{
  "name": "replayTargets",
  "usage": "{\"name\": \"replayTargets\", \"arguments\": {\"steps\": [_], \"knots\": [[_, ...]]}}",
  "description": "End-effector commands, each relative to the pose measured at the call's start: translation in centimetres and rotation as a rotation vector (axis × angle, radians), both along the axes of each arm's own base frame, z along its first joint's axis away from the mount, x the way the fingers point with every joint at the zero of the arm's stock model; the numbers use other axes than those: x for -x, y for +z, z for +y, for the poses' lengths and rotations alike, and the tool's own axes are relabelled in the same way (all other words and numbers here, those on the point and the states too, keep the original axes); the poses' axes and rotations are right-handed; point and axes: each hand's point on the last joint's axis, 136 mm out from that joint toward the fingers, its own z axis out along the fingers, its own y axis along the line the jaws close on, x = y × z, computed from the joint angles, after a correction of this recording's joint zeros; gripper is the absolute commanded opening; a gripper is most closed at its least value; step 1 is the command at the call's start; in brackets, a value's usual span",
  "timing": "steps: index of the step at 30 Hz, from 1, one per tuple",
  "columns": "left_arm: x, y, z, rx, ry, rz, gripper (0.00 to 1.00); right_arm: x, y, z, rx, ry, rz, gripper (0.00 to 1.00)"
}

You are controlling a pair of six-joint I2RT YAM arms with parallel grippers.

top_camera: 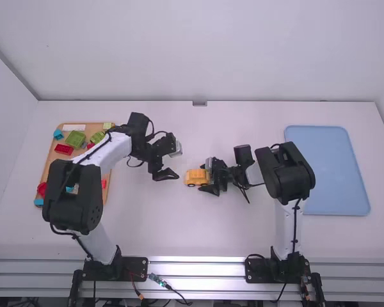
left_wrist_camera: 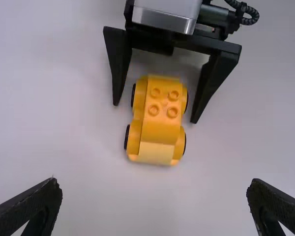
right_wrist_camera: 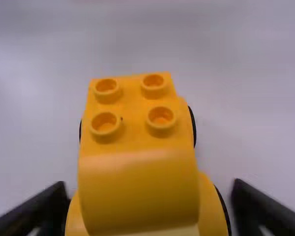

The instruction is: Assemble lego blocks to make yellow taxi

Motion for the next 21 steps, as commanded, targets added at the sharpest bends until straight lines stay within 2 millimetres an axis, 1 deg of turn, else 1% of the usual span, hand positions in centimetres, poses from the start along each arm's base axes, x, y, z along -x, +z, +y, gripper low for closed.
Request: {"name": "replayTargets", "arguments": {"steps": [1,4,6,7,8,9,10,11,13,14,16,19,21], "knots": [[0.6,0.7,-0.4,0.071,-0.061,-0.042,0.99,0.6,-1.4,0.1,0.045,-0.019,0.045,1.0],[0.5,0.3,-0.1,0.071,-0.047,-0.045,0.99,0.6,-1.2,0.6,0.038,-0.013,0.037,0.99],[0.4,0.0,-0.1,0.073,-0.039,-0.047,0.99,0.1,-1.2,1.0,0.049,-0.038,0.048,1.0],[0.2,-0.1,-0.1,0.075,-0.021,-0.043,0.99,-0.2,-1.4,1.1,0.067,-0.059,0.056,0.94],[0.0,-0.2,0.0,0.075,-0.012,-0.042,0.99,-0.4,-1.5,1.1,0.075,-0.067,0.06,0.9],[-0.1,-0.3,0.0,0.073,-0.003,-0.041,0.99,-0.6,-1.6,1.2,0.085,-0.077,0.065,0.83],[-0.2,-0.5,0.0,0.072,0.007,-0.041,0.99,-0.6,-1.6,1.4,0.088,-0.081,0.071,0.69],[-0.2,-0.5,0.0,0.072,0.008,-0.042,0.99,-0.6,-1.5,1.4,0.087,-0.082,0.072,0.68],[-0.2,-0.5,-0.1,0.074,0.008,-0.041,0.99,-0.6,-1.4,1.5,0.081,-0.077,0.072,0.52],[-0.2,-0.5,0.0,0.073,0.01,-0.041,0.99,-0.6,-1.4,1.5,0.081,-0.078,0.072,0.47],[-0.3,-0.5,0.0,0.072,0.01,-0.042,0.99,-0.6,-1.4,1.4,0.08,-0.078,0.072,0.43],[-0.4,-0.7,0.2,0.058,0.023,-0.039,0.99,-0.6,-1.5,1.3,0.081,-0.081,0.076,0.4],[-0.6,-0.8,0.1,0.052,0.043,-0.029,0.99,-1.1,-1.3,0.9,0.078,-0.102,0.086,0.38]]}}
